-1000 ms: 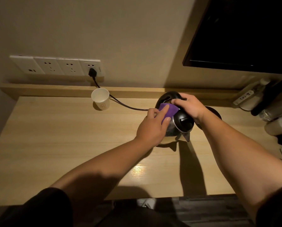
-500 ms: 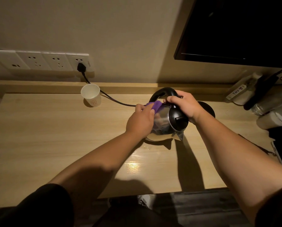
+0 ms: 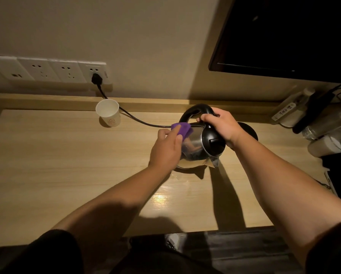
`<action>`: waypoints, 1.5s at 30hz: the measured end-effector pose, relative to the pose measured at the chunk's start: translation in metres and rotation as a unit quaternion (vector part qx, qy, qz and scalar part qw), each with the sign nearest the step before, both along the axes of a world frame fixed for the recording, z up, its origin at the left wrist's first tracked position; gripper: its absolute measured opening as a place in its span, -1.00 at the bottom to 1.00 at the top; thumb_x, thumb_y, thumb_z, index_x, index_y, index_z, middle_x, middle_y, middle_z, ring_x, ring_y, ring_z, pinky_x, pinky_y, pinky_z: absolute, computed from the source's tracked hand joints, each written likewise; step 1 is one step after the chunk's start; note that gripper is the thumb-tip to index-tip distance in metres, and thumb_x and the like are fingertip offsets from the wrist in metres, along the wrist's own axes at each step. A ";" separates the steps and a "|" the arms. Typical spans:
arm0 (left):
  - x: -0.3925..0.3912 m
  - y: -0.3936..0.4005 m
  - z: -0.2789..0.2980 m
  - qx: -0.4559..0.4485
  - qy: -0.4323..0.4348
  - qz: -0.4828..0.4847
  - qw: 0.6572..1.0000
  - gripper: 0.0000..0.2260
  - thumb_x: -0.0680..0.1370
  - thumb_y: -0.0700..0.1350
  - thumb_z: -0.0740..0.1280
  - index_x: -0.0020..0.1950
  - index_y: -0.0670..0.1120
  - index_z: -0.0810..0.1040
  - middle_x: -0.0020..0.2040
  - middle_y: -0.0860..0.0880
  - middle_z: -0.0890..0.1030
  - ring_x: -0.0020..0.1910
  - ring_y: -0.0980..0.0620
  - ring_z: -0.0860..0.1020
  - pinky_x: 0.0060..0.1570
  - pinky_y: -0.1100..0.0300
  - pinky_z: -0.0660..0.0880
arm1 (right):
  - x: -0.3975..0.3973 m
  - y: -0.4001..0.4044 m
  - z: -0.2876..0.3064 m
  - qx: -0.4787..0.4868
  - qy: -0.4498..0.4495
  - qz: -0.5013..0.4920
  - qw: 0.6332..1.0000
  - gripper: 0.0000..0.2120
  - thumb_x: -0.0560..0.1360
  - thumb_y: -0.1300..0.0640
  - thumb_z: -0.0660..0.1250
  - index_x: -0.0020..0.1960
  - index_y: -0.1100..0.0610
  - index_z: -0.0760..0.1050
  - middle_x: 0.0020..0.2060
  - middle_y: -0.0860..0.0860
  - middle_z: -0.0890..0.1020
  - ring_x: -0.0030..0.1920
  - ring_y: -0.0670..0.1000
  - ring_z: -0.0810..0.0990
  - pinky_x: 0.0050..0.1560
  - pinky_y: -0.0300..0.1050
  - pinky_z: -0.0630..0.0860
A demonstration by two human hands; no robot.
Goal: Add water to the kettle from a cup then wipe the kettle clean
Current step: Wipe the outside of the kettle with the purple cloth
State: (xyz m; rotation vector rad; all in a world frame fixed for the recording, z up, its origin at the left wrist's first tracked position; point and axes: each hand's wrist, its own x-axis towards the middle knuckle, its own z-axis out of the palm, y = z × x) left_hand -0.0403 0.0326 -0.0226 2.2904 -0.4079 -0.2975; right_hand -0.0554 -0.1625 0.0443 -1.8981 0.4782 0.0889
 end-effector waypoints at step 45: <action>-0.028 0.002 -0.019 0.065 -0.234 -0.062 0.968 -0.48 0.59 -0.04 0.26 0.50 -0.02 0.14 0.30 -0.20 0.40 0.13 -0.10 0.51 -0.09 0.12 0.56 | 0.015 0.006 -0.002 0.106 0.060 -0.196 0.973 -0.75 0.52 0.00 0.37 0.14 0.10 0.56 -0.05 0.13 0.68 -0.04 0.16 0.68 -0.14 -0.01 0.61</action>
